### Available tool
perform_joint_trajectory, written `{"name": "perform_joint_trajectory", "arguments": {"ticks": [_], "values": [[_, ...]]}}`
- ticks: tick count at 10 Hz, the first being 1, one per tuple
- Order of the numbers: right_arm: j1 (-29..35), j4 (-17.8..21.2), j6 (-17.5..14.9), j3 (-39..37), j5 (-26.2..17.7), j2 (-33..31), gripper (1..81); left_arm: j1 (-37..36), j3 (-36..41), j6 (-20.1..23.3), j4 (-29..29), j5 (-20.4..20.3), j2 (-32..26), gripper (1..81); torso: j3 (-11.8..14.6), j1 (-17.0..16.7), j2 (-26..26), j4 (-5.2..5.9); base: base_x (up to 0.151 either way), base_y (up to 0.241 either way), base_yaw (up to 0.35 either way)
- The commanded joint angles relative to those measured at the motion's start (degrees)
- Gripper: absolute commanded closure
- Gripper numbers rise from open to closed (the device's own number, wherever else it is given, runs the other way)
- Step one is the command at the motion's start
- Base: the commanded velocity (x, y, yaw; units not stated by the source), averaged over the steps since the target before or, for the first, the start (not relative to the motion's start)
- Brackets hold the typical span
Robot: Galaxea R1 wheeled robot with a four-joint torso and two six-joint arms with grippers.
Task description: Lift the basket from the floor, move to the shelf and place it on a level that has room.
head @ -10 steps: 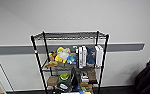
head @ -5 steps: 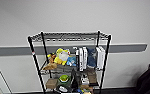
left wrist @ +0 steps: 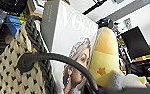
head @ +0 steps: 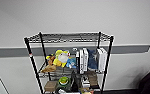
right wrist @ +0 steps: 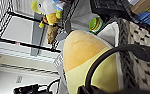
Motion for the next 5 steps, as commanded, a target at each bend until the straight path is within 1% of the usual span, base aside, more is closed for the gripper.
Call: {"name": "perform_joint_trajectory", "arguments": {"ticks": [1,5], "values": [[6.87,-3.28,0.39,5.25,-2.56,-0.09,81.1,-7.09,4.94,0.98,-1.30,2.78,0.06,81.1,0.00,0.00,0.00,0.00,0.100,0.000,0.000],[7.05,-3.28,0.39,5.25,-2.56,-0.09,81.1,-7.09,4.94,0.98,-1.30,2.78,0.23,81.1,0.00,0.00,-0.02,0.00,0.100,0.000,0.000]]}}
